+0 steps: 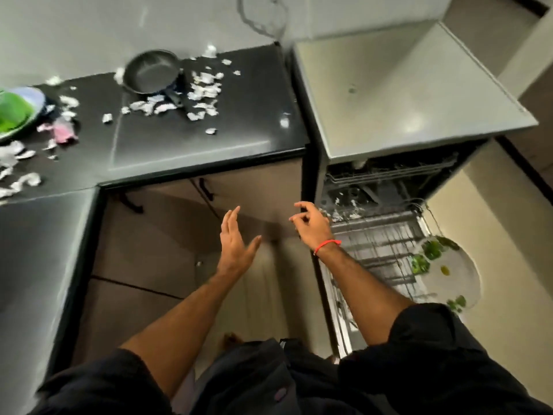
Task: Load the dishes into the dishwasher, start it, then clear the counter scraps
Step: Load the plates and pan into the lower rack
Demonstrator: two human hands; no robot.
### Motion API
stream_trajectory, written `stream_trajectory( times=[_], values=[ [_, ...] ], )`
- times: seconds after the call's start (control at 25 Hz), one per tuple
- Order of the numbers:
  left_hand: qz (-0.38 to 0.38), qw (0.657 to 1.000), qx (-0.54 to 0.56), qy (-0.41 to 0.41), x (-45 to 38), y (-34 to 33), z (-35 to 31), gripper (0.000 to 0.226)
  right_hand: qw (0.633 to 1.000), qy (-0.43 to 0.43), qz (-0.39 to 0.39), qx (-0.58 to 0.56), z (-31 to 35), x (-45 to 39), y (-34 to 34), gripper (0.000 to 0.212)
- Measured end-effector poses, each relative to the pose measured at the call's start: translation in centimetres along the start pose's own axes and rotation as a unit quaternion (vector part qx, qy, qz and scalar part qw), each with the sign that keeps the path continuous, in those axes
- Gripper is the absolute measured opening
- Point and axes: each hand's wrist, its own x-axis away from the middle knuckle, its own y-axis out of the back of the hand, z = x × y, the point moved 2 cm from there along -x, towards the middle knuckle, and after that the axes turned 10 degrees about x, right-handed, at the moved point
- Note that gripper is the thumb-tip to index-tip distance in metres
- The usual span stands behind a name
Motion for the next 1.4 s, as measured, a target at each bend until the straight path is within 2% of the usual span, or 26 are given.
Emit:
stream_trajectory(
  times=[0.16, 0.28, 0.44, 0.72, 0.88, 1.12, 1.24, 1.4],
  values=[
    [-0.058, 0.998, -0.001, 0.017, -1.6, 8.5, 2.8, 0.081, 0.998, 0.050, 0.040, 0.011, 7.5, -1.4, -6.4, 0.033],
    [-0.129, 0.990, 0.001, 0.050, -2.6, 15.8, 5.5, 0.080, 0.993, 0.090, 0.077, 0.011, 13.2, -2.0, -12.0, 0.032],
    [-0.196, 0.974, -0.013, 0.111, -2.2, 23.5, 9.1, 0.080, 0.984, 0.141, 0.109, 0.025, 19.4, -2.7, -19.1, 0.032],
    [-0.304, 0.940, -0.014, 0.152, 0.5, 35.2, 14.1, 0.074, 0.961, 0.197, 0.193, 0.018, 28.2, -1.7, -31.1, 0.032],
    [-0.336, 0.923, -0.018, 0.188, 1.0, 38.1, 15.8, 0.068, 0.944, 0.228, 0.240, -0.002, 31.5, -2.0, -35.4, 0.029],
    [-0.360, 0.908, -0.032, 0.210, -1.5, 38.4, 16.7, 0.067, 0.928, 0.231, 0.291, -0.015, 33.8, -5.4, -38.7, 0.030],
    [-0.380, 0.899, -0.032, 0.214, -5.4, 38.1, 16.5, 0.066, 0.924, 0.230, 0.306, -0.018, 35.4, -9.9, -38.5, 0.030],
    [-0.372, 0.906, -0.028, 0.201, -13.8, 36.3, 14.6, 0.066, 0.938, 0.215, 0.272, -0.030, 37.6, -19.0, -35.3, 0.028]
  ],
)
